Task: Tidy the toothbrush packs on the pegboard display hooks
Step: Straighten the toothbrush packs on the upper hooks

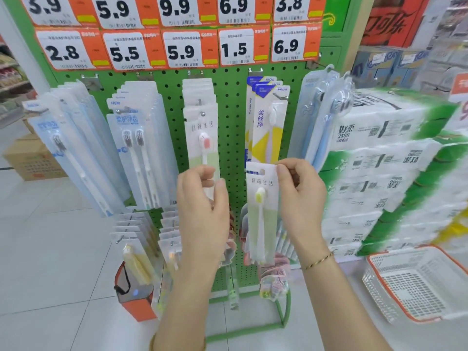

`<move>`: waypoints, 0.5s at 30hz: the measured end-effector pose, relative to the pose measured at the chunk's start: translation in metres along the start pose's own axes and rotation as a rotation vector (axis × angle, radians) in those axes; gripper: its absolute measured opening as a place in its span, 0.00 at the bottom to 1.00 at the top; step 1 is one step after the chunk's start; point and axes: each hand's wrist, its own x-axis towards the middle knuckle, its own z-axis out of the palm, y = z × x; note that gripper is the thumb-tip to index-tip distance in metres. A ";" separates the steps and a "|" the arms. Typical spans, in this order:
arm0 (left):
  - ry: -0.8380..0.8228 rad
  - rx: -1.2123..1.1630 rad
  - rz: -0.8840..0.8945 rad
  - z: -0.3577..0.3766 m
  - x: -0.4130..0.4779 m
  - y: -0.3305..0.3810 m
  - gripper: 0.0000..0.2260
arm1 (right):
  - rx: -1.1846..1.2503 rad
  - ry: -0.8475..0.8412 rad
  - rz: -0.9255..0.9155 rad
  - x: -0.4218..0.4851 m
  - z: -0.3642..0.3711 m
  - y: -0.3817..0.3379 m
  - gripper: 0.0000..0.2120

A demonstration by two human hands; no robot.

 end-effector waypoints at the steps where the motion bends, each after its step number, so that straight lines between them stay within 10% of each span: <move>1: -0.077 -0.034 -0.046 0.004 -0.009 -0.003 0.08 | 0.039 -0.020 0.022 -0.004 -0.005 0.002 0.07; 6: -0.427 -0.273 -0.262 0.023 -0.048 -0.014 0.09 | 0.200 -0.107 0.114 -0.023 -0.027 0.018 0.10; 15: -0.456 -0.387 -0.424 0.049 -0.074 -0.019 0.08 | 0.142 -0.257 0.306 -0.042 -0.057 0.047 0.07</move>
